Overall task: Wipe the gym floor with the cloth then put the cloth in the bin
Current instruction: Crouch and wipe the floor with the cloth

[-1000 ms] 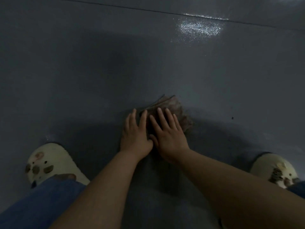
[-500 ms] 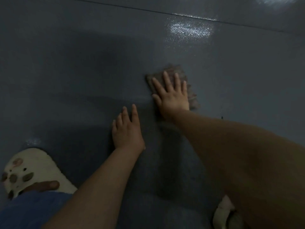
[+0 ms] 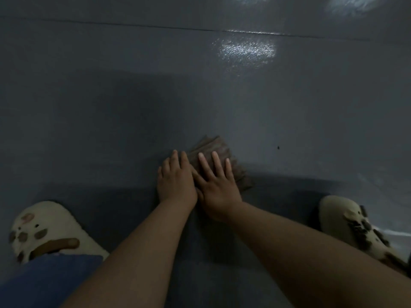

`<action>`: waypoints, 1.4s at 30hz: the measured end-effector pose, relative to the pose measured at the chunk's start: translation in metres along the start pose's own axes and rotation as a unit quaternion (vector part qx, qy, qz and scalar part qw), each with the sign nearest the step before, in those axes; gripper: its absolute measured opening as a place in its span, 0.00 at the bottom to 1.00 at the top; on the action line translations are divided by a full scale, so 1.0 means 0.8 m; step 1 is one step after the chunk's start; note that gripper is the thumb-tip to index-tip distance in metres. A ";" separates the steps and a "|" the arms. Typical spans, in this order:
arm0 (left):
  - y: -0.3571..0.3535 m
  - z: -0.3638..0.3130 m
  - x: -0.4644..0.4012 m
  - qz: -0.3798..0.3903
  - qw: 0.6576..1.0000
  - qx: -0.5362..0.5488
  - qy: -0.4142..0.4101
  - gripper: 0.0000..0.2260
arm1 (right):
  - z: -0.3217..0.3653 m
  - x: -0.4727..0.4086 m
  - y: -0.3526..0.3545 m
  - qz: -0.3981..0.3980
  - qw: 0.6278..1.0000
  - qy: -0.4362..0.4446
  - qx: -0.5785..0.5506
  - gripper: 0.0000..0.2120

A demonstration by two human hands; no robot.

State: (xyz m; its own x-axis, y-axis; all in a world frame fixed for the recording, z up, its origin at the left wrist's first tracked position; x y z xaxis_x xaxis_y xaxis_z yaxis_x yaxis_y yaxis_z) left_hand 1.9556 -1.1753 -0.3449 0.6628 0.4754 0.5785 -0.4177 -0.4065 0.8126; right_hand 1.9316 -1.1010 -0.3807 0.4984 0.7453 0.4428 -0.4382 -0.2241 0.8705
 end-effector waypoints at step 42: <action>0.005 -0.255 0.043 0.078 0.993 -0.002 -0.084 0.43 | -0.351 0.143 0.064 0.018 0.940 -0.290 -0.180 0.29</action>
State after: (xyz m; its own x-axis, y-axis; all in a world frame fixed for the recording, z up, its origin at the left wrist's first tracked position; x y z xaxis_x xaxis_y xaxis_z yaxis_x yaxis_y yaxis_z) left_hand 1.8498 -1.0016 -0.3072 0.6837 0.2702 0.6779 -0.5262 -0.4611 0.7144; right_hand 1.7560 -0.8506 -0.3455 0.7575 0.2495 0.6032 -0.6342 0.0622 0.7707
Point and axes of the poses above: each hand's wrist, its own x-axis away from the middle knuckle, its own y-axis out of the back of the hand, z = x × y, the point moved 10 cm from there along -x, towards the middle knuckle, and after that the axes turned 3 degrees about -y, right-handed, at the moved point
